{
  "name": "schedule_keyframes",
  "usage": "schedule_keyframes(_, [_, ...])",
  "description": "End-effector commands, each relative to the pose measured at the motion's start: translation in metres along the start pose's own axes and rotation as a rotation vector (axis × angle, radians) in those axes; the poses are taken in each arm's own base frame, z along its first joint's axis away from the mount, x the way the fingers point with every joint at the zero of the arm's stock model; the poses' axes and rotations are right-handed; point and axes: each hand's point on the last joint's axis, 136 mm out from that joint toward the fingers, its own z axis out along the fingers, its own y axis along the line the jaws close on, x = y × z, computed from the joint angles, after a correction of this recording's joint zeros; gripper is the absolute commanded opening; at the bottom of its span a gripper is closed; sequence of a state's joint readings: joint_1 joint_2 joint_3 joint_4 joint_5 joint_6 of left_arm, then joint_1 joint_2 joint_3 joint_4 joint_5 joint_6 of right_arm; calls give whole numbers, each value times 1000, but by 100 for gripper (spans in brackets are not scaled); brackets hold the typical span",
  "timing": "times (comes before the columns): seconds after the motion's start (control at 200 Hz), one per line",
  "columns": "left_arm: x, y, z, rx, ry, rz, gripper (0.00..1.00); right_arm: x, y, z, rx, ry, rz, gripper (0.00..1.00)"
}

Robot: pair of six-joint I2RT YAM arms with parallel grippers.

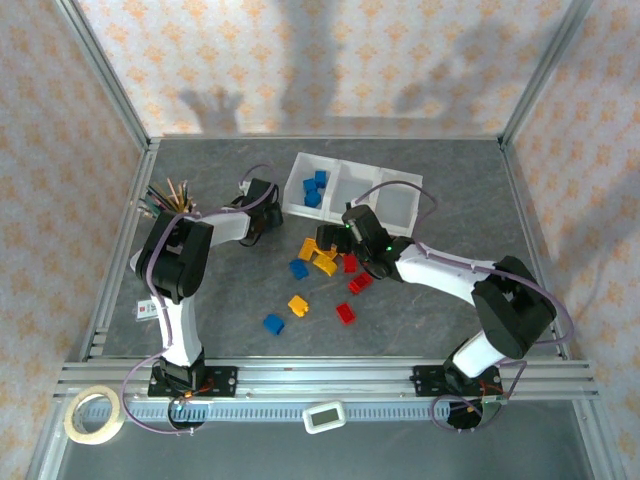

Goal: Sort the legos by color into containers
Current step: Move the container to the top-center of the table, then pick up the lego from the middle-left of the table, then place the lego in the container.

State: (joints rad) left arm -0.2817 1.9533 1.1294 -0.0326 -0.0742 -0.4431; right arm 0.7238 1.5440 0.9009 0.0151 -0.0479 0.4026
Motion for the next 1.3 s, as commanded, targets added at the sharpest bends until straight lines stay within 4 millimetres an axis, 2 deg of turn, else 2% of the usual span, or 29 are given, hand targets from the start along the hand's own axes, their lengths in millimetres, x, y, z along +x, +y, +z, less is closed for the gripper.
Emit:
schedule_keyframes(0.0, [14, 9, 2, -38, 37, 15, 58, -14, 4, -4, 11, -34, -13, 100])
schedule_keyframes(0.26, [17, 13, -4, -42, 38, 24, 39, -15, 6, -5, 8, -36, -12, 100])
schedule_keyframes(0.39, [20, 13, -8, -31, 47, 28, 26, -19, 5, -7, 9, -45, -16, 100])
schedule_keyframes(0.41, [11, 10, -17, -15, 25, 22, 24, -19, 5, -8, 9, -45, -15, 100])
schedule_keyframes(0.596, [1, 4, -43, 31, -5, -3, 14, -28, -1, -15, 6, -62, -3, 100])
schedule_keyframes(0.786, [-19, -26, -83, 120, -80, -4, 13, -45, -20, -26, 50, -106, 24, 100])
schedule_keyframes(0.941, [-43, -66, -105, 193, -145, 13, 13, -56, -41, -29, 89, -123, 61, 100])
schedule_keyframes(1.041, [-58, -86, -102, 192, -173, 28, 13, -63, -47, -31, 99, -138, 70, 100])
schedule_keyframes(1.236, [-89, -112, -83, 177, -226, 42, 14, -69, -52, -32, 114, -150, 63, 100])
schedule_keyframes(1.261, [-84, -114, -69, 157, -208, 60, 14, -69, -53, -32, 116, -150, 61, 100])
schedule_keyframes(1.296, [-89, -117, -64, 145, -215, 68, 14, -70, -53, -32, 119, -151, 56, 100])
